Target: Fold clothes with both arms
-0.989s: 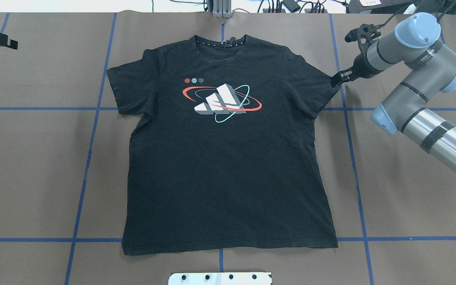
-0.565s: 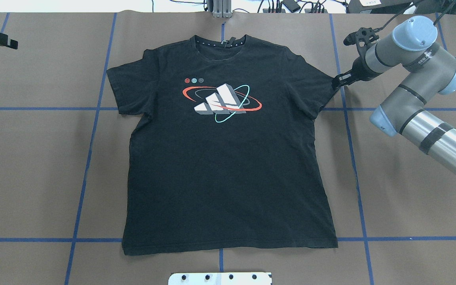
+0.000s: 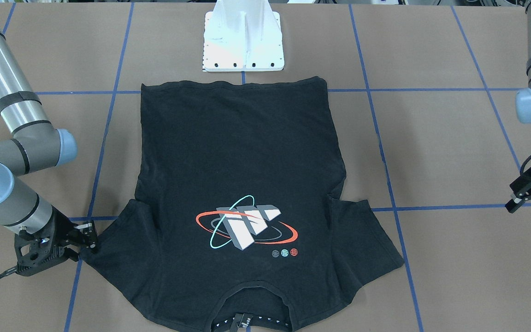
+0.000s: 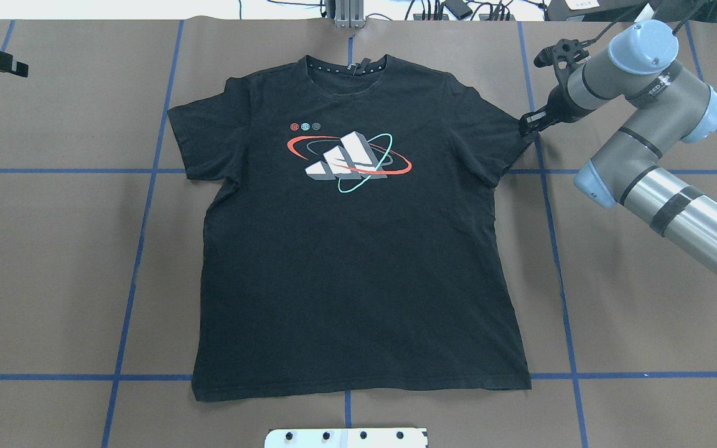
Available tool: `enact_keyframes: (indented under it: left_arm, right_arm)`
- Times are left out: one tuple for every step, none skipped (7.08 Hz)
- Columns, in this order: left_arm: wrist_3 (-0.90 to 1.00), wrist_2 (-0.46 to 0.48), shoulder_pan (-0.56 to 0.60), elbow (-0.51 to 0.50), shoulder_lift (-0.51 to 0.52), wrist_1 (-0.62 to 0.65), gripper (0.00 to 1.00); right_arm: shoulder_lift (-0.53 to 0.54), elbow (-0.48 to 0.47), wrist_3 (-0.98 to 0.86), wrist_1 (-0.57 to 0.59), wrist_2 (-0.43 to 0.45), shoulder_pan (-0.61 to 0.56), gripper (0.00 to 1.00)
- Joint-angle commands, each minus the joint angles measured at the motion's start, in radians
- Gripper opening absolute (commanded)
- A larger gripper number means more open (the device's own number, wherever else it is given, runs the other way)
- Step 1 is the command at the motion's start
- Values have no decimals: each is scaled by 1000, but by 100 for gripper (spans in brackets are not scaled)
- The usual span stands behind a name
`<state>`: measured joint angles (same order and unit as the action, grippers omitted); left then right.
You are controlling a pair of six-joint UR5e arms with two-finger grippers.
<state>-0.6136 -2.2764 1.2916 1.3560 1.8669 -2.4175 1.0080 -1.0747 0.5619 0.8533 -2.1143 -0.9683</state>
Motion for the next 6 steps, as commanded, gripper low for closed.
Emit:
enact_keyframes:
  left_arm:
    - [0, -2, 0, 0, 0, 0, 100]
    - [0, -2, 0, 0, 0, 0, 100]
    - [0, -2, 0, 2, 0, 0, 100]
    - [-3, -3, 0, 3, 0, 0, 100]
    - [-2, -3, 0, 3, 0, 0, 100]
    - [-3, -3, 0, 5, 2, 0, 100]
  right_arm:
    - [-14, 19, -1, -2, -3, -3, 50]
    - [-9, 18, -2, -3, -4, -4, 50]
    - [-5, 16, -4, -5, -6, -4, 50]
    - [-3, 15, -4, -5, -7, -6, 50]
    - [-3, 12, -2, -5, -9, -6, 50]
    - [-3, 9, -2, -5, -13, -6, 50]
